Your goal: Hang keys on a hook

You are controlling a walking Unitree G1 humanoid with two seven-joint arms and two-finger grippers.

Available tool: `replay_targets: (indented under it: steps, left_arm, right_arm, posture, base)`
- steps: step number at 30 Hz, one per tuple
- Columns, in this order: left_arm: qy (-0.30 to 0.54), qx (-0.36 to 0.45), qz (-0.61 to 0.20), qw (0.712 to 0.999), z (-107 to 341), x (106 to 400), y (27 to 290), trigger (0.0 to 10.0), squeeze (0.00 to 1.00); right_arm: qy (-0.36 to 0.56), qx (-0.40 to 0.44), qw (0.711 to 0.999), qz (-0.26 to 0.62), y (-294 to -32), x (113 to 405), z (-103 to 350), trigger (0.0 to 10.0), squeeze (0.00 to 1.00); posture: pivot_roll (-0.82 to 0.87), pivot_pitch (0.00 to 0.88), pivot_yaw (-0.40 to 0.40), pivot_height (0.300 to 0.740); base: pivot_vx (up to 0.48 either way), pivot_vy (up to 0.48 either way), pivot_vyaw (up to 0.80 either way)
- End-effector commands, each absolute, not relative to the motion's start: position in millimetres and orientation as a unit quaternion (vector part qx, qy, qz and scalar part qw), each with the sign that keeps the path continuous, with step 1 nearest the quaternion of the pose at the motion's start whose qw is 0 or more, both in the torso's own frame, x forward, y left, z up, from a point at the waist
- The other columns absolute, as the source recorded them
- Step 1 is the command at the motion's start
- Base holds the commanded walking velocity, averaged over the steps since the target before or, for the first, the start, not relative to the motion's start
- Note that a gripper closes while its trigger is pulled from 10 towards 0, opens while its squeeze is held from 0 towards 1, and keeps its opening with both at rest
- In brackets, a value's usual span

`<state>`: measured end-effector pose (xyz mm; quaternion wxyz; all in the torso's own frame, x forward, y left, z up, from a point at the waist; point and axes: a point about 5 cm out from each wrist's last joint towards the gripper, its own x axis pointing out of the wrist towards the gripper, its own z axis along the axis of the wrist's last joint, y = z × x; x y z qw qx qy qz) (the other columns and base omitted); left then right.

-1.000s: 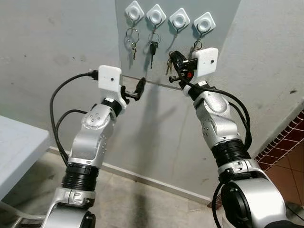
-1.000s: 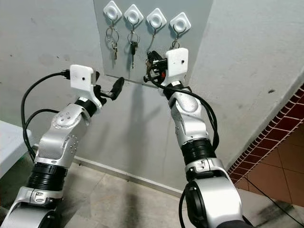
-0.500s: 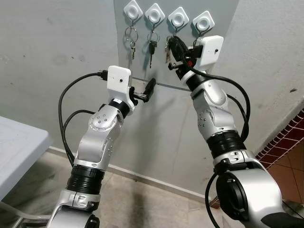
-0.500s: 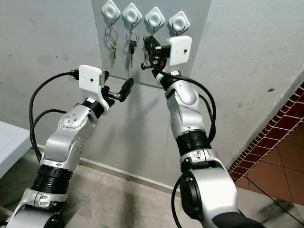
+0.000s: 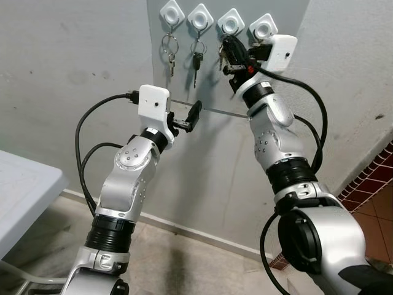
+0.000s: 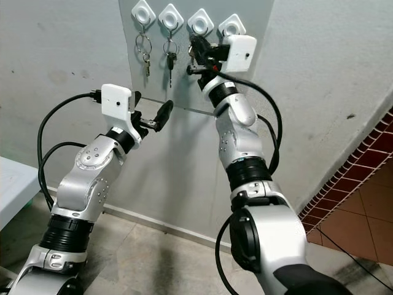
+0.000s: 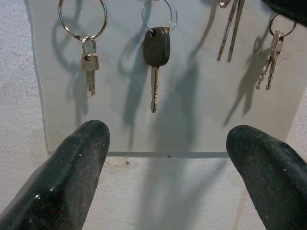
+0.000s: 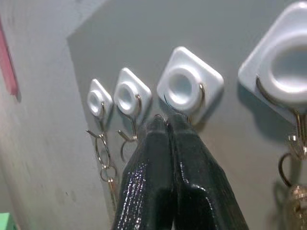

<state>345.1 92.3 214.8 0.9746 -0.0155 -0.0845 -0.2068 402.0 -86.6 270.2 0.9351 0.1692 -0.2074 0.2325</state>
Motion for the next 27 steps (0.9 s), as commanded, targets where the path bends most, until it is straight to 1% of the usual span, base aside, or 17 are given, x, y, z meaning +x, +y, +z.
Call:
replay_targets:
  steps: [1,3,16,20,22,24,25,26,27]
  left_arm:
    - [-0.089,-0.007,-0.212,0.973,217.7,343.0,90.9,10.0,0.00]
    - [-0.090,-0.007,-0.212,0.973,217.8,342.7,90.8,10.0,0.00]
    - [-0.089,-0.011,-0.210,0.974,218.3,342.7,91.7,10.0,0.00]
    - [-0.089,-0.011,-0.209,0.974,218.1,342.5,92.0,10.0,0.00]
    - [-0.088,-0.011,-0.207,0.974,217.7,342.6,92.4,10.0,0.00]
    - [-0.088,-0.011,-0.206,0.974,217.5,342.7,92.5,10.0,0.00]
    - [-0.087,-0.011,-0.205,0.975,217.1,342.7,93.0,10.0,0.00]
    - [-0.087,-0.012,-0.203,0.975,216.6,342.8,93.4,10.0,0.00]
    - [-0.086,-0.012,-0.202,0.975,216.4,342.8,93.7,10.0,0.00]
  right_arm:
    - [-0.210,0.184,0.931,0.235,-85.6,404.1,280.1,10.0,0.00]
    - [-0.196,0.205,0.931,0.230,-86.1,406.4,278.4,10.0,0.00]
    - [-0.163,0.261,0.927,0.217,-87.9,412.0,275.4,10.0,0.00]
    - [-0.156,0.283,0.921,0.218,-88.2,412.5,273.9,10.0,0.00]
    - [-0.142,0.320,0.910,0.223,-89.2,413.1,268.2,10.0,0.00]
    - [-0.140,0.325,0.908,0.226,-89.2,412.9,266.8,10.0,0.00]
    - [-0.136,0.341,0.901,0.231,-88.7,412.4,263.6,10.0,0.11]
    - [-0.135,0.357,0.893,0.238,-88.1,411.2,259.8,10.0,1.00]
    - [-0.135,0.367,0.888,0.243,-87.8,410.4,257.4,10.0,1.00]
  posture:
    - [0.06,0.067,-0.037,0.740]
    - [0.07,0.068,-0.037,0.740]
    - [0.07,0.072,-0.039,0.740]
    - [0.07,0.074,-0.039,0.740]
    - [0.07,0.076,-0.039,0.740]
    - [0.07,0.076,-0.039,0.740]
    - [0.07,0.078,-0.040,0.740]
    - [0.07,0.078,-0.040,0.740]
    - [0.07,0.078,-0.040,0.740]
  base:
    - [0.000,0.000,0.00]
    - [0.000,0.000,0.00]
    - [0.000,0.000,0.00]
    - [0.000,0.000,0.00]
    - [0.000,0.000,0.00]
    - [0.000,0.000,0.00]
    - [0.000,0.000,0.00]
    - [0.000,0.000,0.00]
    - [0.000,0.000,0.00]
